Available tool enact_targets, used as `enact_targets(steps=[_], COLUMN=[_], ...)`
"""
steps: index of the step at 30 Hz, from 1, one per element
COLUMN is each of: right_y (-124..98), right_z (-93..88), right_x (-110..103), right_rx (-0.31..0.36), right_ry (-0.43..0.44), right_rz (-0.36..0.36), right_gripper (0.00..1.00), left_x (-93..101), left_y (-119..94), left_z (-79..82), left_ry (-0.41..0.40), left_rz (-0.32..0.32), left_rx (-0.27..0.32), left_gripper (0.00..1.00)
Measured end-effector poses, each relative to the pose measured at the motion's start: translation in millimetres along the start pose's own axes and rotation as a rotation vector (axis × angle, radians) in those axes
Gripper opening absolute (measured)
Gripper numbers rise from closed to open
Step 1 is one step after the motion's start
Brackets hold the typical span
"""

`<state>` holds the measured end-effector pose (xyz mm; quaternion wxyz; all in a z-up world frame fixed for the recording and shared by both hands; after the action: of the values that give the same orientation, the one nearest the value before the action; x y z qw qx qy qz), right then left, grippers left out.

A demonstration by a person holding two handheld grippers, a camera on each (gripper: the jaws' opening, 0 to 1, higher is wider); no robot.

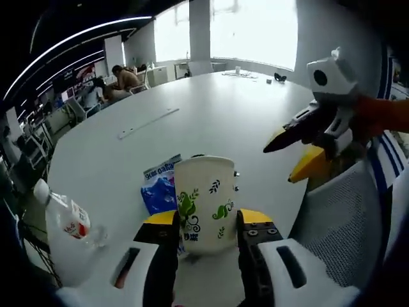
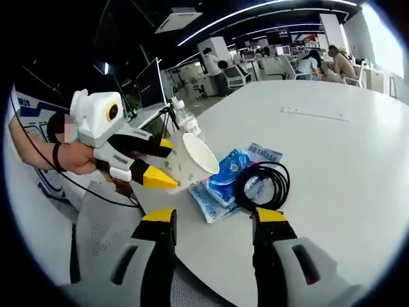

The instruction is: Arrange the tabletop items into an orderly group along one side of the table until the central work area is clear of visible clutter.

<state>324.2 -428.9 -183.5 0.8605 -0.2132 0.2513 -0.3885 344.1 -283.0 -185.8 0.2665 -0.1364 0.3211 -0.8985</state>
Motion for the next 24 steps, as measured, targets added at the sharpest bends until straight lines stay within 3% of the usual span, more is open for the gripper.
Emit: enact_targets(steps=[7, 24], right_y=[0, -2], right_z=[6.2, 10.7], right_x=[-6, -21], right_rx=[0.014, 0.029], right_ry=[-0.015, -0.005], right_rz=[0.028, 0.113], right_gripper=[0.41, 0.26], left_x=[22.8, 49.5], left_y=[7, 13], left_z=[6.4, 11.4], left_ry=[0.131, 0.264], left_rz=[-0.043, -0.138], left_rx=[-0.019, -0.022], left_gripper=[0.35, 0.35])
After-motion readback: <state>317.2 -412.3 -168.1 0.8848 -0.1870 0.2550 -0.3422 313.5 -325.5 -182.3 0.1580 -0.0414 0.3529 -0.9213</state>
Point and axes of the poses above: the point that each gripper's makers call its tool centre point, and the gripper's own axes: y roughly forward along the fingers, x roughly to its right, z roughly out of its top, the point moved 5 cm from there along -y, roughly backward along the fingers, and after that the axes turned 8 degrees about -z, right-handed, at the moved point
